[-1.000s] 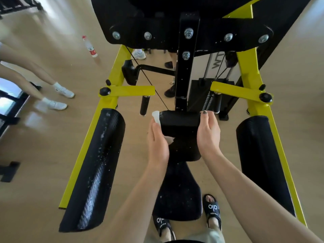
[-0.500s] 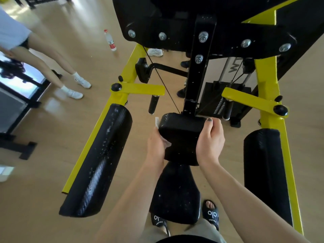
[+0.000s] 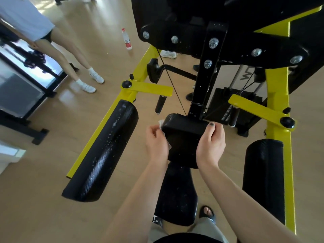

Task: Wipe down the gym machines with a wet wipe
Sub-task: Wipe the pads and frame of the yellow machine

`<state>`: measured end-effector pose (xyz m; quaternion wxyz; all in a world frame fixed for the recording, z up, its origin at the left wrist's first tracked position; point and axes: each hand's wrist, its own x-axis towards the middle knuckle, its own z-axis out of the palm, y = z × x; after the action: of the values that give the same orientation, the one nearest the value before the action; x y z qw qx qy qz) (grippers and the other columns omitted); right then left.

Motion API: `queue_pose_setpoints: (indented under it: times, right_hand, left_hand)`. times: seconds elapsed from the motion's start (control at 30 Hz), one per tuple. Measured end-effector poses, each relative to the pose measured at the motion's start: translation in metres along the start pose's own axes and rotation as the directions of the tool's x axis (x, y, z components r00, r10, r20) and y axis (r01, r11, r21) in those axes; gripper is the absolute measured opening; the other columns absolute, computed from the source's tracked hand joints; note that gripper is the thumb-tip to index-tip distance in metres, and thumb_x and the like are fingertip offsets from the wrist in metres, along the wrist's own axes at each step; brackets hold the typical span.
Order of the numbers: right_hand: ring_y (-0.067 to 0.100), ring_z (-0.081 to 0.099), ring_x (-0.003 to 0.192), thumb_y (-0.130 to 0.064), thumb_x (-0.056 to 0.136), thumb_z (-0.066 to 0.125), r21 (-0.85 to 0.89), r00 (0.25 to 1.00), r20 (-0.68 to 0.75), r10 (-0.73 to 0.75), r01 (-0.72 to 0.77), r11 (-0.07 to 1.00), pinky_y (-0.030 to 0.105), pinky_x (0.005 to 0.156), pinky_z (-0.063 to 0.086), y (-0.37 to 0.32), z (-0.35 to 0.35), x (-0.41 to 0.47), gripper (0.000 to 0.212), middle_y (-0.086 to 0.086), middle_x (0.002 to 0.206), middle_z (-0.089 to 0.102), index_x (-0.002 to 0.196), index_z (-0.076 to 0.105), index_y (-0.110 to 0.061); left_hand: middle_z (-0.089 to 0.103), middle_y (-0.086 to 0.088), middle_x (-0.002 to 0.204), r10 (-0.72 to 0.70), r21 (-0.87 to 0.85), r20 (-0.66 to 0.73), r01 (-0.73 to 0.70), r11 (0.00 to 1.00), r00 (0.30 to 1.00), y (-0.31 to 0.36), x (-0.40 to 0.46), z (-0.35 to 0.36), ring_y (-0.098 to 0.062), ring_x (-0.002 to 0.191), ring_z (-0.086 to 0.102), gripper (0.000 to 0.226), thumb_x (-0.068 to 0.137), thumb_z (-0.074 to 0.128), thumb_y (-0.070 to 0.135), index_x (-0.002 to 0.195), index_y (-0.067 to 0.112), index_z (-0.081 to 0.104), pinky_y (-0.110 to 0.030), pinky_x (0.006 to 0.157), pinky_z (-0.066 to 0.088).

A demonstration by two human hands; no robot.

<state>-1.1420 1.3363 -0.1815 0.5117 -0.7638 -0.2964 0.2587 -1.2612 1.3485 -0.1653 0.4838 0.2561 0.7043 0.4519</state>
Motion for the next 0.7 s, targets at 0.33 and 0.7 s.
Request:
queue_pose_setpoints:
  times: [0.33, 0.7]
  right_hand:
    - [0.016, 0.057, 0.092, -0.029, 0.106, 0.036, 0.018, 1.0, 0.005, -0.008, 0.008, 1.0, 0.03, 0.077, 0.041, 0.001, 0.0, 0.001, 0.026, -0.004, 0.099, 0.061, 0.103, 0.06, -0.019]
    - [0.017, 0.053, 0.081, -0.03, 0.104, 0.034, -0.003, 0.999, -0.01, -0.032, 0.032, 0.999, 0.035, 0.073, 0.045, 0.006, 0.003, 0.003, 0.025, -0.005, 0.088, 0.057, 0.093, 0.055, -0.02]
  left_hand:
    - [0.057, 0.016, 0.111, 0.273, 0.274, -0.127, -0.231, 0.934, 0.953, -0.016, -0.02, 0.004, 0.009, 0.094, 0.052, 0.035, 0.107, 0.046, 0.016, 0.138, 0.024, 0.061, -0.003, 0.08, 0.04]
    - [0.068, -0.005, 0.084, -0.288, 0.152, -0.214, 0.323, 0.934, 0.933, -0.06, 0.019, 0.021, -0.016, 0.066, 0.055, 0.028, 0.09, 0.047, -0.007, 0.083, 0.009, 0.069, -0.021, 0.048, 0.043]
